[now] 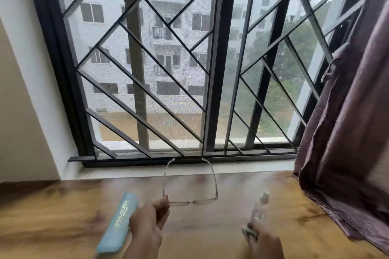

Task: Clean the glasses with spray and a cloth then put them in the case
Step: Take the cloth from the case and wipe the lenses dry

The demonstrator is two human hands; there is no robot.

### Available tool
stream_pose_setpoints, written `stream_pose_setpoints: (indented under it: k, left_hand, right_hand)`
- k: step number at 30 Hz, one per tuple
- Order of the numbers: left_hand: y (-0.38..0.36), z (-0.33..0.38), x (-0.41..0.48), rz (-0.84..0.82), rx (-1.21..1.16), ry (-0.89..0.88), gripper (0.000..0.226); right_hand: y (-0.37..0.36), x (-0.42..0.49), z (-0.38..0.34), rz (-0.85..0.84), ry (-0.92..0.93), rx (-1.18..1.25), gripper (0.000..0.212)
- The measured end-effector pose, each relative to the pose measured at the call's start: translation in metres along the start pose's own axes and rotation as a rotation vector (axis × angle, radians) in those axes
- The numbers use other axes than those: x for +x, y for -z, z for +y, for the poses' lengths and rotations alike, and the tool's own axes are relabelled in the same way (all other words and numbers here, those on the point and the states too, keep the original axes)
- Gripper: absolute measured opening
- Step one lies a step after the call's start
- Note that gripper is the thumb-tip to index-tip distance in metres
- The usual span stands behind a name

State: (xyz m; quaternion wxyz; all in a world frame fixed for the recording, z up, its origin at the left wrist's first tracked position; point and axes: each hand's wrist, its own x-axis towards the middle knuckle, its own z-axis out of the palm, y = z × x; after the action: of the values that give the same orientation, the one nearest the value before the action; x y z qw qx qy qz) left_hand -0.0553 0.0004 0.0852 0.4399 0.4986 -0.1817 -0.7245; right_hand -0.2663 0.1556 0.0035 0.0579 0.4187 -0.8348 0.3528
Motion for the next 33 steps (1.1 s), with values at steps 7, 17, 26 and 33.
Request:
stream_pose_setpoints:
  k: [7,17,26,33]
  left_hand:
    - [0.008,0.000,-0.002,-0.033,0.013,0.025,0.041]
    - [0.007,-0.003,0.003,-0.059,0.022,0.021,0.033]
    - [0.016,-0.004,0.015,-0.091,-0.023,0.003,0.078]
    - [0.013,-0.004,0.010,-0.085,0.025,0.014,0.074]
  right_hand:
    - [-0.018,-0.005,0.017,-0.064,0.100,-0.061,0.009]
    - [-0.044,-0.005,0.053,-0.164,0.232,-0.311,0.032]
    - [-0.001,0.013,-0.023,-0.078,0.042,-0.201,0.033]
    - [0.004,0.040,-0.068,-0.007,-0.067,0.461,0.017]
